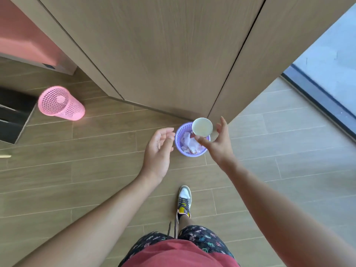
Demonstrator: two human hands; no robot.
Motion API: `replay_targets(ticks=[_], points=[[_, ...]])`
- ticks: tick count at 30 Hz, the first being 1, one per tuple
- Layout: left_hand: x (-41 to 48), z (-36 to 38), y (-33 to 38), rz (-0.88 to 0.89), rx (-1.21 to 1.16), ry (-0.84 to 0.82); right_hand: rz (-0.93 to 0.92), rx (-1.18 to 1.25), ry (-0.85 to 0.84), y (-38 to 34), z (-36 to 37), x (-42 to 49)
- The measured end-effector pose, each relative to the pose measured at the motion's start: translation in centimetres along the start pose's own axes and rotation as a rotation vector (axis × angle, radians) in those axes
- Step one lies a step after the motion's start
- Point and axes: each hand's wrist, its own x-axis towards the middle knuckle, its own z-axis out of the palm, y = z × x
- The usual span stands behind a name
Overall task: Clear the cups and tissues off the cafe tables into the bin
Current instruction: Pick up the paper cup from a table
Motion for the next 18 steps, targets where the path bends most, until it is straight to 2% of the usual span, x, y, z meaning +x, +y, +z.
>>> replay_targets(ticks=[12,18], points=[[1.5,-2.3,1.6,0.008,-0.032,0.082,0.202,-0.064,0.113,3.0,-0.9,-0.2],[1.2,-2.5,2.4,0.033,-0.065,0.103,0.191,-0.074,0.13,1.4,-1.6,-0.5]])
